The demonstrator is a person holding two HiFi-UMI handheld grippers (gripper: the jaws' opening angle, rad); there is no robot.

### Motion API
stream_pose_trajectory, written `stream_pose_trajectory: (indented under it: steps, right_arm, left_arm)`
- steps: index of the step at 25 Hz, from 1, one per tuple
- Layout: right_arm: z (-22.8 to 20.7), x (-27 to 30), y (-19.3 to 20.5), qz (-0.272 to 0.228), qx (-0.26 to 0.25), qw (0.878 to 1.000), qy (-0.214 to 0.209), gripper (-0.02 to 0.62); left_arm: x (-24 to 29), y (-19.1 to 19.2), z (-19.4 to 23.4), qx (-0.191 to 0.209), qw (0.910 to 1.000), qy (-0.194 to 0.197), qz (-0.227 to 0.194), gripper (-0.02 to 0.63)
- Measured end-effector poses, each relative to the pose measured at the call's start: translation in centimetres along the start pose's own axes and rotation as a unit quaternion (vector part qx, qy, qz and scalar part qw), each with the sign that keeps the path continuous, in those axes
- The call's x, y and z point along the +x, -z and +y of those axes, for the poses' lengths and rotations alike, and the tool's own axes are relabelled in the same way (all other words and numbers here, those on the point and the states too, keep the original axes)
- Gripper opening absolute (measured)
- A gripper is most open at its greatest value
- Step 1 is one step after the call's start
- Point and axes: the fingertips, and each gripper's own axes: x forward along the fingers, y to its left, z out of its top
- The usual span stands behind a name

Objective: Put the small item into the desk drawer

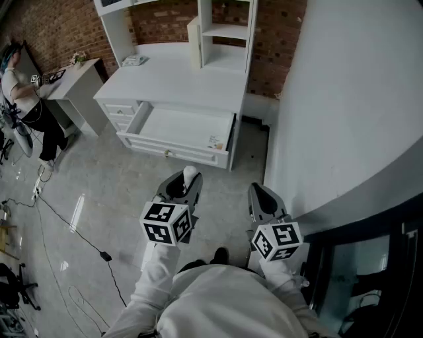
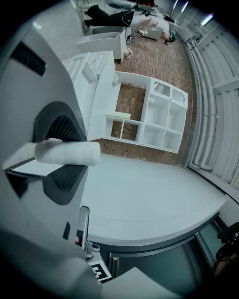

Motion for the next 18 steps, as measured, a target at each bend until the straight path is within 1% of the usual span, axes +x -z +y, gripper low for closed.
stream_pose_trajectory:
  steps: [3, 8, 13, 18]
  right_arm:
    - [-0.4, 0.0, 0.2, 0.002, 0.005, 1.000, -0.002, 0.028]
    - [-0.5, 0.7, 0.7, 0.018, 0.018, 1.000, -0.017, 0.029]
    - [-0.8, 1.4, 1.0, 0.022, 0.026, 0.999, -0.013, 0.029]
    - [-2.0, 3.4, 0.7, 0.021, 0.032, 0.999, -0.003, 0.029]
  left_arm:
    - [0.1, -0.1, 0.0, -0.001, 1.0000, -0.005, -0.002, 0.147]
    - [0.2, -1.0, 0.6, -0.016, 0.9997, -0.015, -0.012, 0.147]
    - [0.8, -1.9, 2.0, -0.006, 0.9995, -0.028, -0.014, 0.147]
    - [3.0, -2.7, 3.5, 0.003, 0.9995, -0.027, -0.014, 0.147]
